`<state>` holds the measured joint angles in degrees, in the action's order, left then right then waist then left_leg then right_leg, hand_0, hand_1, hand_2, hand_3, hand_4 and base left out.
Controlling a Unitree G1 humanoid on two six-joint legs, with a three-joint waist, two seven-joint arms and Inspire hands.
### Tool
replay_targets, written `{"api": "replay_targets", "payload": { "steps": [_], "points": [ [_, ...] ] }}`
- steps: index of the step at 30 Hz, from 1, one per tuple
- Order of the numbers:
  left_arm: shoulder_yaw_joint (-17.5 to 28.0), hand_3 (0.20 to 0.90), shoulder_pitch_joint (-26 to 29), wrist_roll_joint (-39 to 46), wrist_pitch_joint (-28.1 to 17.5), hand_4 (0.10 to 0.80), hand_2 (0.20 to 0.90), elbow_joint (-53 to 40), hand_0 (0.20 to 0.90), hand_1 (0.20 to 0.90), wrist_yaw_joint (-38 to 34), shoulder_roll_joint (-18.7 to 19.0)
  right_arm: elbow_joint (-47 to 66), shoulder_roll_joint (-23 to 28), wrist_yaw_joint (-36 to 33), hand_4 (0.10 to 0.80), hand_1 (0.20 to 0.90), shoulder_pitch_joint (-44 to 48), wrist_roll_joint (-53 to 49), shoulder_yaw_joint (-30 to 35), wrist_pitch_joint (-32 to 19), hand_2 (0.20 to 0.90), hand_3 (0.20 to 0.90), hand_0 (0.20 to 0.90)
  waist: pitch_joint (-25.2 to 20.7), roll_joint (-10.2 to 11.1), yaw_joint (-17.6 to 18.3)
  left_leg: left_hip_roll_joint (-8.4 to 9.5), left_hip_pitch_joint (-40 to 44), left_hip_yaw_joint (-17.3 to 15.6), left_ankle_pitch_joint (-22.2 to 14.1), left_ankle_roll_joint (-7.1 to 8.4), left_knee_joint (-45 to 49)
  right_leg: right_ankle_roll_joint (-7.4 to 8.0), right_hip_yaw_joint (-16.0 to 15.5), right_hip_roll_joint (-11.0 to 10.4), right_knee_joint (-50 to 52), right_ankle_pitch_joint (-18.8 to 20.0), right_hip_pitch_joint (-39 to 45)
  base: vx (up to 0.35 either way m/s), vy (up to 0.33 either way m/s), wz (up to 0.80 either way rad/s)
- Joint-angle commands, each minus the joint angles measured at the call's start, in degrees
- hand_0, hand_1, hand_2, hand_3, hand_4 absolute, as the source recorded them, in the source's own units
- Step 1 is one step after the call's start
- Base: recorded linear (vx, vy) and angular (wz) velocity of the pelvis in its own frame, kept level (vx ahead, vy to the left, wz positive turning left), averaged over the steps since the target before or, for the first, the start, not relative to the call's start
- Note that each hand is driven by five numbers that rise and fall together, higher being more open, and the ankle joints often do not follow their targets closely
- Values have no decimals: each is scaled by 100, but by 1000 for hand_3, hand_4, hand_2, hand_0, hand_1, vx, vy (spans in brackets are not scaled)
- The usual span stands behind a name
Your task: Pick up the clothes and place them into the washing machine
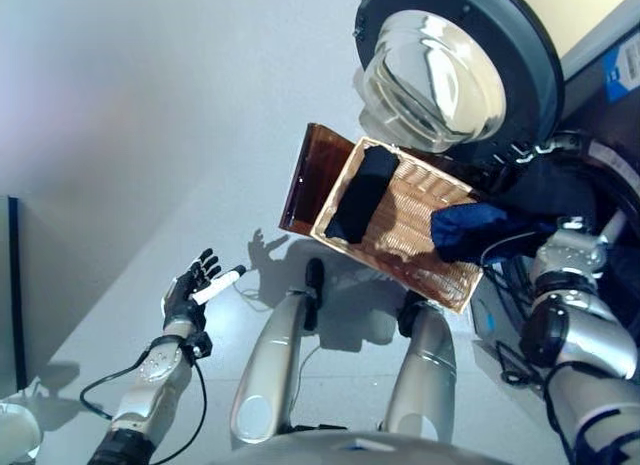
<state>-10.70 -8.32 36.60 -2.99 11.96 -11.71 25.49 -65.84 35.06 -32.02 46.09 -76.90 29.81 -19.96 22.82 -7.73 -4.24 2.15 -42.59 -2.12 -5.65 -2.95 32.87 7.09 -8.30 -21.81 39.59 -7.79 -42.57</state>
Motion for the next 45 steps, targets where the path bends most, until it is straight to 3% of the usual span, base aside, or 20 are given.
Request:
{"api": "replay_targets", "payload": {
  "steps": [1, 9, 19, 29, 30, 31, 37, 45],
  "points": [
    [284, 900, -371, 23, -405, 800, 900, -377, 900, 900, -120, 276, -60, 1091, -149, 300, 200, 80, 301, -84, -446, 200, 200, 200, -457, -192, -9, -495, 75, 399, -126, 810, 71, 227, 614, -161, -124, 310, -69, -1, 7, 10],
    [168, 900, -416, 28, -434, 800, 900, -588, 900, 900, -123, 358, -386, 1787, -646, 300, 200, 175, 498, 1, -343, 200, 200, 200, -485, -408, 7, -440, 54, 342, -16, 840, -100, 229, 744, -205, -112, 306, -206, -14, 36, 1],
    [164, 900, -517, 127, -503, 800, 900, -764, 900, 900, -26, 334, -486, 2500, -762, 300, 200, 274, 796, -79, -152, 200, 200, 200, -542, -725, 95, -406, 240, 201, 4, 825, -274, 272, 944, -233, -80, 251, -269, 15, 44, -6],
    [57, 900, -475, 171, -497, 800, 900, -724, 900, 900, 43, 375, -337, 2571, -565, 300, 200, 466, 850, -354, -275, 200, 200, 200, -511, -727, 185, -434, 447, 109, 14, 832, -389, 300, 971, -222, -99, 252, -172, 6, 1, -3],
    [60, 900, -473, 173, -506, 800, 900, -715, 900, 900, 41, 378, -337, 2532, -560, 394, 332, 456, 881, -390, -278, 332, 332, 332, -517, -721, 184, -435, 457, 106, 17, 833, -396, 299, 961, -219, -104, 257, -160, 6, -9, -7],
    [61, 900, -474, 170, -499, 800, 900, -698, 900, 900, 44, 378, -352, 2484, -555, 800, 900, 442, 876, -394, -281, 900, 900, 900, -520, -717, 188, -439, 469, 105, 17, 835, -399, 299, 955, -221, -112, 264, -149, 7, -7, -3],
    [134, 900, -458, 217, -469, 800, 900, -595, 900, 900, 26, 391, -405, 2116, -356, 800, 900, 377, 737, -514, -214, 900, 900, 900, -515, -658, 211, -468, 522, 70, 31, 839, -447, 276, 938, -183, -177, 330, -99, 0, 0, 0],
    [120, 900, -537, 273, -405, 800, 900, -551, 900, 900, 23, 372, -237, 1688, -586, 800, 900, 360, 702, -444, -399, 900, 900, 900, -515, -609, 191, -450, 556, 68, 36, 817, -472, 283, 902, -159, -311, 412, 5, 0, 0, 0]
  ]
}}
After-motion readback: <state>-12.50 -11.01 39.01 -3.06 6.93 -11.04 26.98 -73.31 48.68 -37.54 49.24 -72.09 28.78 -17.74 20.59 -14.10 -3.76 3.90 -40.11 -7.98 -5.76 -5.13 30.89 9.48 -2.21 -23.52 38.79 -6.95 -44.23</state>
